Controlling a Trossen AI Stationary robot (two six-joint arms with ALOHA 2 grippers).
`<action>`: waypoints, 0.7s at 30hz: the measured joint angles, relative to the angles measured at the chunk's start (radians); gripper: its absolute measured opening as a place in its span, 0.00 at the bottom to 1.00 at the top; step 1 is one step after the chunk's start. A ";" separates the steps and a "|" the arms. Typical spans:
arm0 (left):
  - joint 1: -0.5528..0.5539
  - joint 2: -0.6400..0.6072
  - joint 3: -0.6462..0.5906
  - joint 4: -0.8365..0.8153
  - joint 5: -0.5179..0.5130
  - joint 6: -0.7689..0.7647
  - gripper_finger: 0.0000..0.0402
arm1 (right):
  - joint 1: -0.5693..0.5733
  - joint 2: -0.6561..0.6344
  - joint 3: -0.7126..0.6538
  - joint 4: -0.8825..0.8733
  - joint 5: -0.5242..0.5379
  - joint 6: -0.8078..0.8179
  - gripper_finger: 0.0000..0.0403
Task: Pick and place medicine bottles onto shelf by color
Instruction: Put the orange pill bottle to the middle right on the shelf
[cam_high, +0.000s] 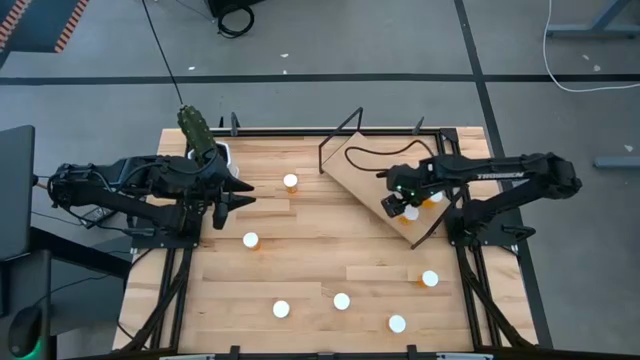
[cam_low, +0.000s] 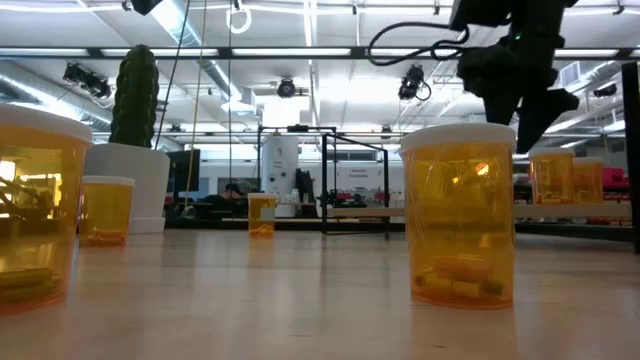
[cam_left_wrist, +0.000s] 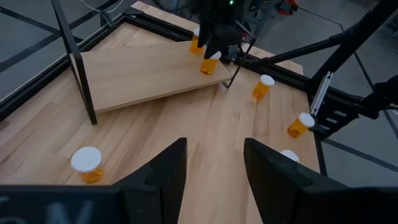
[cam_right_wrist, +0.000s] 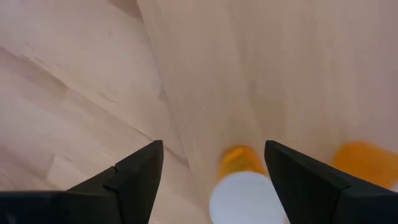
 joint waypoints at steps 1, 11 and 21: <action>0.000 0.000 0.000 0.000 0.000 -0.006 0.42 | -0.005 0.014 0.000 0.006 -0.013 -0.010 0.71; 0.000 0.000 0.000 -0.001 0.022 -0.027 0.42 | -0.013 0.091 0.000 0.005 -0.109 -0.050 0.71; 0.000 0.000 0.000 -0.002 0.022 -0.025 0.42 | -0.013 0.048 0.000 -0.038 -0.107 -0.044 0.71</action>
